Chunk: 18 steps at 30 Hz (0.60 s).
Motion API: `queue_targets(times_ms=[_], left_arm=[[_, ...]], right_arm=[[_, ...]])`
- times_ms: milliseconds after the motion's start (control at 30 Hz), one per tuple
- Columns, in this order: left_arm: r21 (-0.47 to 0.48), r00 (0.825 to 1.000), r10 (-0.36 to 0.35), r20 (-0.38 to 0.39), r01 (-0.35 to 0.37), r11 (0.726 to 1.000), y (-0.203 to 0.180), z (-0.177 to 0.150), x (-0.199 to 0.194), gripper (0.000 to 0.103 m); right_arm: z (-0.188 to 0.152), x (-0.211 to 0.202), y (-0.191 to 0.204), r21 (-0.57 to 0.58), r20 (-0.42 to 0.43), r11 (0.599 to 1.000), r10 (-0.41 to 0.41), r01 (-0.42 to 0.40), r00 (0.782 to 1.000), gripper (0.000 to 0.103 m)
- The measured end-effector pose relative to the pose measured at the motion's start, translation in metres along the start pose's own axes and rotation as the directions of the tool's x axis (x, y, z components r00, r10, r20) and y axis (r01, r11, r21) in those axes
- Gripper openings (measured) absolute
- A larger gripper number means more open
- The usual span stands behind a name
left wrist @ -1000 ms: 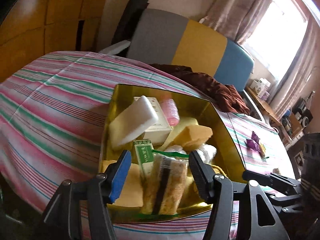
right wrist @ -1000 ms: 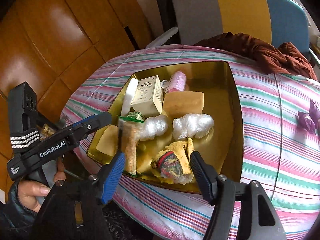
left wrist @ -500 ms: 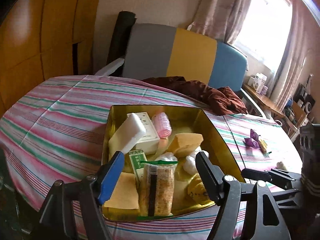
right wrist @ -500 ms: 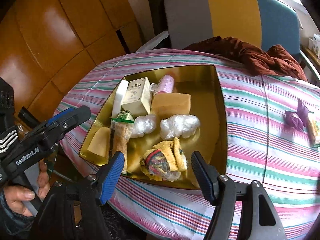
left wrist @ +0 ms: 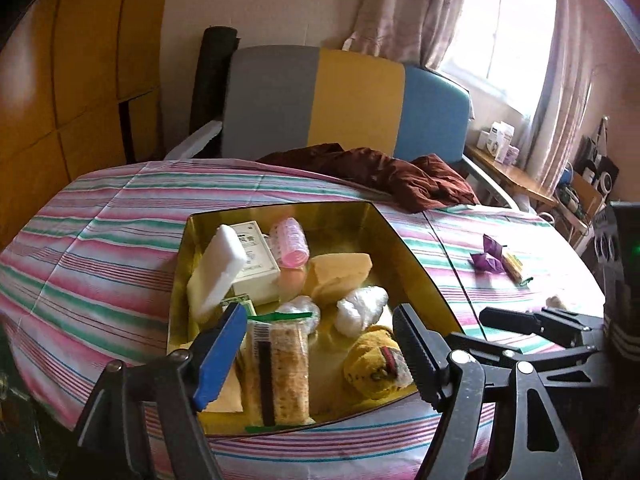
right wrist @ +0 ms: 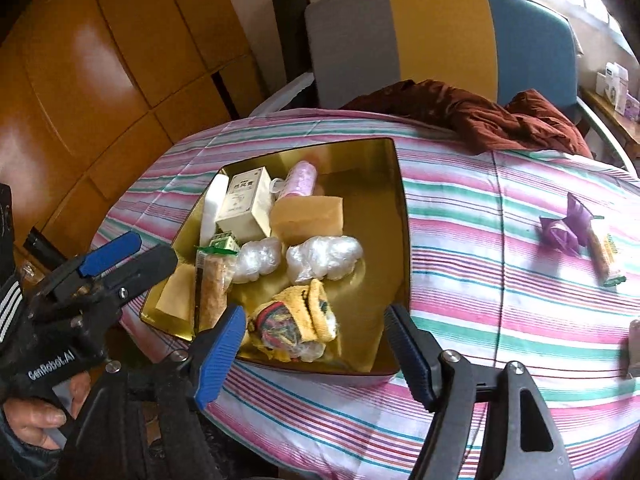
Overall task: Organize objects
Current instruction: 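Move both open tools from the tray over the remaining items on the sheet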
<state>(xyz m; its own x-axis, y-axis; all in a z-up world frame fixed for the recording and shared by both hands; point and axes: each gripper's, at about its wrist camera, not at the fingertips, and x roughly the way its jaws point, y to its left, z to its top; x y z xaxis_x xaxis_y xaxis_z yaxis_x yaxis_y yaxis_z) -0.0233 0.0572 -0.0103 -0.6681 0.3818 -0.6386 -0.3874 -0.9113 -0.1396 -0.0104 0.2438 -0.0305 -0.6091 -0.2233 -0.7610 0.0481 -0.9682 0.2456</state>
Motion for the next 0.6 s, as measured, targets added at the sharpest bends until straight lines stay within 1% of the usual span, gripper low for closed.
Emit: queue_targets(times_ms=[133,400,600], left_arm=[[0.030,1.000,0.007,-0.001,-0.007,1.000,-0.010,-0.001,0.001,0.077],[0.077,1.000,0.012,-0.021,-0.010,0.997,-0.025,-0.004,0.006,0.079],[0.130,0.999,0.049,0.009,-0.050,0.990,-0.035,-0.004,0.003,0.081]], right_arm=[[-0.001,-0.002,-0.007,0.009,0.004,0.999,-0.036,0.036,0.999,0.074],[-0.005,-0.002,-0.019,0.034,0.001,0.998,-0.053,0.053,0.999,0.075],[-0.006,-0.003,-0.027,0.055,0.003,0.996,-0.064,0.064,0.998,0.076]])
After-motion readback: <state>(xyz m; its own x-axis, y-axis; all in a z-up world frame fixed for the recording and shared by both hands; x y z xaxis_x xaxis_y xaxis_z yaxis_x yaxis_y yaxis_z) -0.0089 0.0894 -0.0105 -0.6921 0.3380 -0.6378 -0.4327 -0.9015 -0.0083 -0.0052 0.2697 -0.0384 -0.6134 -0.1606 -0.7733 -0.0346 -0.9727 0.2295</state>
